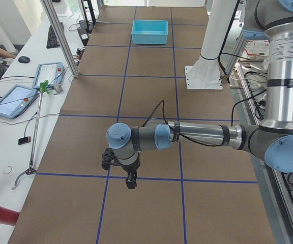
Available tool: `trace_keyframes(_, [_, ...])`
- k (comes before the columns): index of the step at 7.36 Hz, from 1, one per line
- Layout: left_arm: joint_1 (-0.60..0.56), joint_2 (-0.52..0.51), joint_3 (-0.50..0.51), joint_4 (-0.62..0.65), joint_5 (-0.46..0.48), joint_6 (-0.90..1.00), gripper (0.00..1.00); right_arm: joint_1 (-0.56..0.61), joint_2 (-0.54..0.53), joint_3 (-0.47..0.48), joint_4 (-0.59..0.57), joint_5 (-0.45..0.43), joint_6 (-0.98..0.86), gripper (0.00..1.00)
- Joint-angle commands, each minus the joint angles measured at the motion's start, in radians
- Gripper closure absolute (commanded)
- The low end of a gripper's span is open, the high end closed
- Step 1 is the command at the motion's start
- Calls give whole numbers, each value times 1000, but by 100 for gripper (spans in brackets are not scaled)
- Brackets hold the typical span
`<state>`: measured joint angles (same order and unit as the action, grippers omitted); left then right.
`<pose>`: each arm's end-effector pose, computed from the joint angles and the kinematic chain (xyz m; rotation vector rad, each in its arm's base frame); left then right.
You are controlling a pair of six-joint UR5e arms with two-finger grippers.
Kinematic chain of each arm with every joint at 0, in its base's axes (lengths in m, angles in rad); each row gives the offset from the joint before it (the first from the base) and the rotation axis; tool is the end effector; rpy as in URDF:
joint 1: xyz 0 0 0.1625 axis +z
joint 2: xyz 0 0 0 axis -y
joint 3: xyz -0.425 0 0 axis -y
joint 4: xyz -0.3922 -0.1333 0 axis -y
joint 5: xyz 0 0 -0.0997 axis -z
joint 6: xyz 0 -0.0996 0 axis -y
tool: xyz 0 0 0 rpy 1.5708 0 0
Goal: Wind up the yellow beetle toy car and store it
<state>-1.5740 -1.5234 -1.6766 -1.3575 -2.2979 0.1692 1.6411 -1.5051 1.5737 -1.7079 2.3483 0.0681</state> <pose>-0.0686 -0.4582 0.6530 -0.0850 0.7359 0.1020 0.0994 -0.5081 0.6373 -0.0642 -0.7781 0.1579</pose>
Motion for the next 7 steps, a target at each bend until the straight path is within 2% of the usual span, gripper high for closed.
trace_keyframes(1, [0,-1,0,0,0,0,0,-1,-35,-26,81,-4,-4,1])
trace_keyframes(7, [-1,0,-2,-6,-6,-6,0,0,-56,-31,94,-9,-4,1])
